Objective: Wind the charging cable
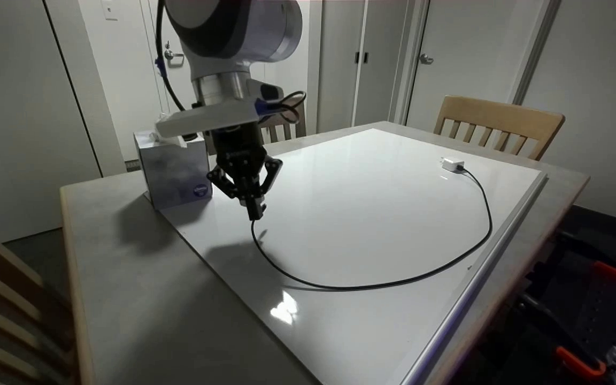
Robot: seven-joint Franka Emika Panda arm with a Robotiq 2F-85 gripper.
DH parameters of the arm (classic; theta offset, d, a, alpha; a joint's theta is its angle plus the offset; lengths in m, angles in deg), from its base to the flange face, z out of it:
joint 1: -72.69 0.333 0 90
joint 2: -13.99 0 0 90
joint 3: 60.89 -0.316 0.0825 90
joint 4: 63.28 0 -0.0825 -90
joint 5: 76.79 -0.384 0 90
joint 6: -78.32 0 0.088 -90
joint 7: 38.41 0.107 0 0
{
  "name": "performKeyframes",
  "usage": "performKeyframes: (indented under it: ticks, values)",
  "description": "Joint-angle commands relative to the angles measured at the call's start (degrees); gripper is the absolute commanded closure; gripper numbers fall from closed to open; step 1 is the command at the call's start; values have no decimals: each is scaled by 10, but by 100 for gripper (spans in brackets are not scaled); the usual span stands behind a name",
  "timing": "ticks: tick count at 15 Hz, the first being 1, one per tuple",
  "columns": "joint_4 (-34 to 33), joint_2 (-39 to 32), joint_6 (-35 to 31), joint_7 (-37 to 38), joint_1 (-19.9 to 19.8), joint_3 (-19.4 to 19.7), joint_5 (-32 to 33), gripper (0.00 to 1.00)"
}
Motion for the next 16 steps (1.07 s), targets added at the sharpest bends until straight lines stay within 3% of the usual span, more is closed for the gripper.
performKeyframes:
  ticks: [1, 4, 9, 16]
  values:
    - [14, 10, -6, 23, -2, 4, 0, 96]
    - [61, 40, -23, 45, -10, 11, 0, 96]
    - [63, 38, -19, 52, -8, 14, 4, 99]
    - [102, 55, -18, 168, -11, 90, 95, 99]
